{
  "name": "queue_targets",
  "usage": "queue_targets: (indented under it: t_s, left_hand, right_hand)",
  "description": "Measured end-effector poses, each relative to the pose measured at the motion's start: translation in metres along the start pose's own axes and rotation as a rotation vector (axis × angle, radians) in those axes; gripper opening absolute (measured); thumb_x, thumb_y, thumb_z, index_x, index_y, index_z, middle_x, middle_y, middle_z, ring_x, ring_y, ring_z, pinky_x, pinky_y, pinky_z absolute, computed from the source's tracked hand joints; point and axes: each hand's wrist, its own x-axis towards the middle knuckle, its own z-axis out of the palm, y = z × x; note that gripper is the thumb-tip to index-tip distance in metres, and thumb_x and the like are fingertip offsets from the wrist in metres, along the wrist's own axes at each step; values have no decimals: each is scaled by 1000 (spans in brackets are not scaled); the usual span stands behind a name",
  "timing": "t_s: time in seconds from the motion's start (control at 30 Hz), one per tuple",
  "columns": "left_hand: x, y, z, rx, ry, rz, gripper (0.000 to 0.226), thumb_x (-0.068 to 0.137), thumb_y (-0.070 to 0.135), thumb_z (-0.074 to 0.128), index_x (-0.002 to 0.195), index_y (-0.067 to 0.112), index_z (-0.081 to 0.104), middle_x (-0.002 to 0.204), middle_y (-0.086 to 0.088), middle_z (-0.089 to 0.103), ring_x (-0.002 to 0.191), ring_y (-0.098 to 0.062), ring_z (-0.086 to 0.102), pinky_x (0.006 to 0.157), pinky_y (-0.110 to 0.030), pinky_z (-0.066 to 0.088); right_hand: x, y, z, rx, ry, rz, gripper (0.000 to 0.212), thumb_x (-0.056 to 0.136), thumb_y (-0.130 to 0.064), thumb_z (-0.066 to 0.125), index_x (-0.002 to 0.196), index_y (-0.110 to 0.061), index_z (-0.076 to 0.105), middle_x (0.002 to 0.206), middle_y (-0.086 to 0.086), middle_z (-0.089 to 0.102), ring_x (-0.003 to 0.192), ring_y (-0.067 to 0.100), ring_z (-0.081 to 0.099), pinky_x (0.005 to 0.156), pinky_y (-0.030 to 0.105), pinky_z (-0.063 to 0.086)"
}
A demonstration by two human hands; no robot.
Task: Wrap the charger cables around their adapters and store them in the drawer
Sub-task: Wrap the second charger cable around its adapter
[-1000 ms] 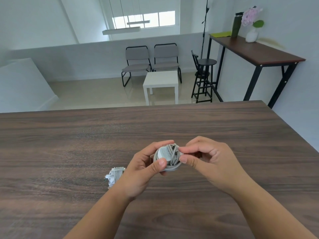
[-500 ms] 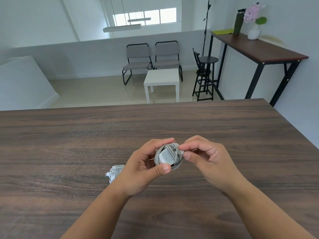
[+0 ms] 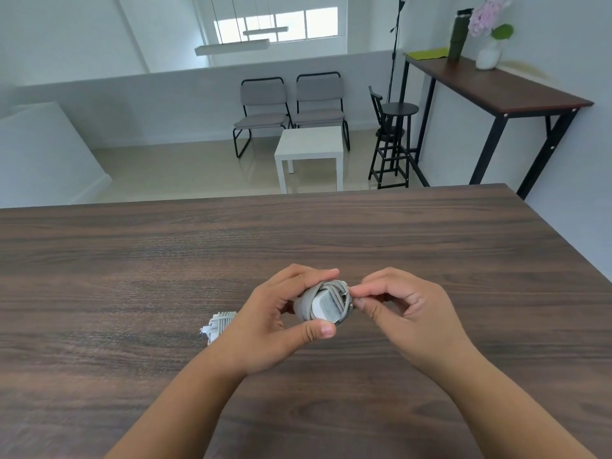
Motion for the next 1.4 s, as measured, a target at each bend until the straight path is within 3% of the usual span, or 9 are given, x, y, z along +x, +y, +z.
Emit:
queue_targets:
  t_s: [0.2,0.37,0.57,0.73,0.97,1.03,1.23,1.4]
  left_hand:
    - [-4,-1,3,40,31,7,57,79,36,76,132,27,58,118,5,60,112,-25,60,85,-44,55]
    - [-6,-2,5,30,46,0,57,79,35,76,132,25,58,120,5,60,115,-22,60,86,-40,56]
    - [-5,-2,11,-5,81,-9,54,80,36,75,130,26,58,120,5,63,111,-24,62,86,-44,56]
    - [-6,-2,10,7,92,16,53,80,38,75,129,28,57,119,4,62,110,-26,62,88,-47,54]
    - [-7,-1,15,68,168,109,55,79,37,76,129,22,58,121,7,60,113,-21,60,92,-28,48]
    - [-7,-1,14,67,179,112,55,79,36,76,129,21,57,121,7,60,114,-22,59,92,-31,49]
    - [-8,-5,11,-24,149,64,55,80,44,74,129,27,57,121,6,60,113,-27,60,89,-47,53]
    - [-7,-6,10,-53,127,36,54,80,47,72,129,28,58,119,5,61,111,-27,60,91,-47,52]
  right_hand:
    - [-3,-6,0,39,-47,227,20,79,-4,73,84,-23,77,82,0,74,77,14,68,74,32,56]
    - [-3,-15,3,145,-98,332,24,73,6,75,85,-14,73,81,7,73,72,11,65,73,28,55]
    - [-3,-14,13,229,52,401,21,69,6,71,76,-15,72,78,17,70,69,20,60,69,38,50]
    - [-5,-19,19,198,129,411,21,62,-1,68,73,-19,72,69,9,69,64,15,59,63,31,49]
    - [-3,-20,25,230,223,400,22,63,5,72,71,-16,72,74,17,70,67,21,60,66,38,51]
    - [-3,-21,27,240,239,386,18,61,2,72,70,-14,71,73,14,71,67,19,62,66,33,52]
    - [-4,-25,29,340,280,362,31,69,22,63,68,-9,69,67,3,72,65,13,64,61,19,54]
    - [-2,-24,27,330,226,329,37,69,21,64,64,-15,72,65,2,71,64,10,64,61,18,53]
